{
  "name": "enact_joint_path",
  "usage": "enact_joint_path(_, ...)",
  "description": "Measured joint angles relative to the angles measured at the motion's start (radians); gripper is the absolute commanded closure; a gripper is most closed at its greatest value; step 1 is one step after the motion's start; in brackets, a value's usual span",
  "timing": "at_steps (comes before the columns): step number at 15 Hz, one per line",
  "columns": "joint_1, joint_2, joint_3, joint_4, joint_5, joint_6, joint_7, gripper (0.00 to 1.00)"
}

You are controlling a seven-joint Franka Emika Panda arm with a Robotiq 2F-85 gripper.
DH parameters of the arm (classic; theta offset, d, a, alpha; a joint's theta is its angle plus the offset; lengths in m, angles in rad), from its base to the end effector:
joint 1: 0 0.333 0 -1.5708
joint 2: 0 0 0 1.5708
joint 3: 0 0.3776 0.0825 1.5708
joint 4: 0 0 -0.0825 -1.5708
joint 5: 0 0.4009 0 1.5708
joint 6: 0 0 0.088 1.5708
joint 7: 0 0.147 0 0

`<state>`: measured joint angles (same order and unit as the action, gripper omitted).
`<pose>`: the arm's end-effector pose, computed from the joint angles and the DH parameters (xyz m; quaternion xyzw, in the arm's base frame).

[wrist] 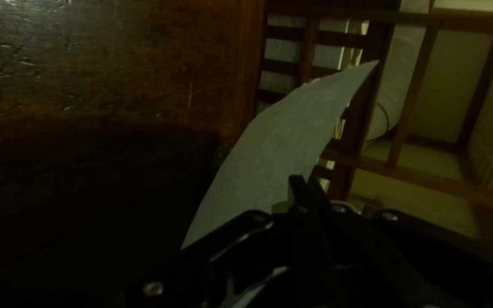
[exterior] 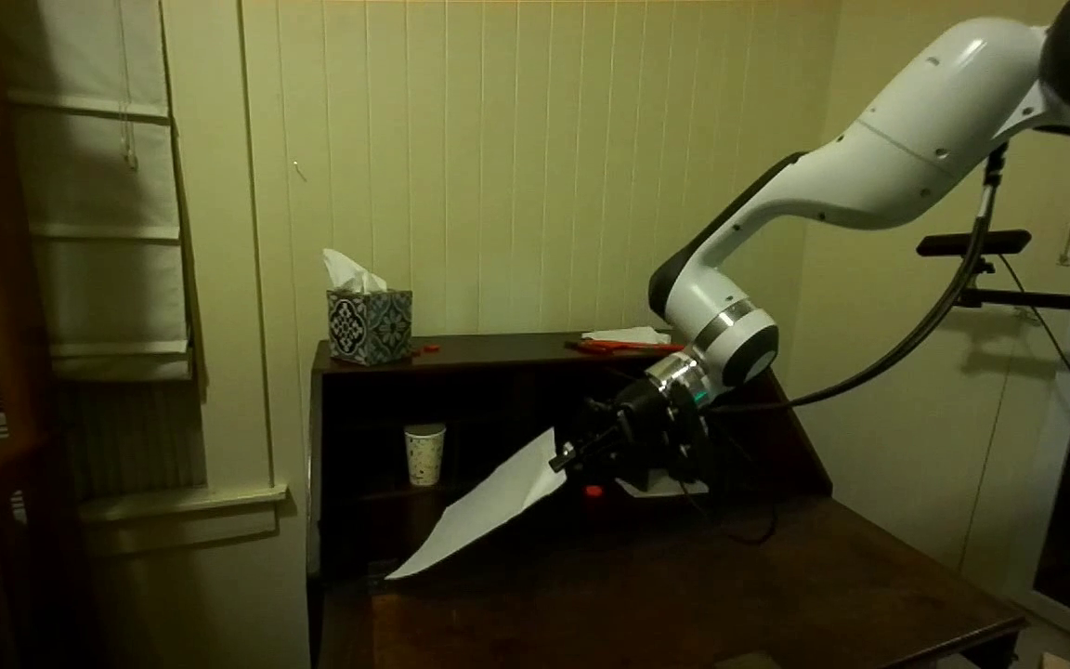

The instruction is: Put the white paper on the top part of the dresser

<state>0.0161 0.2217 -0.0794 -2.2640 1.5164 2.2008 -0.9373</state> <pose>0.5697 0.0312 0.2878 -0.8586 0.1286 -0.1463 0.4742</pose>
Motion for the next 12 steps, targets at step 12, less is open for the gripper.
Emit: enact_joint_path(12,0.003,-0.587,0.075,0.009,-0.440,-0.049,0.181,1.00)
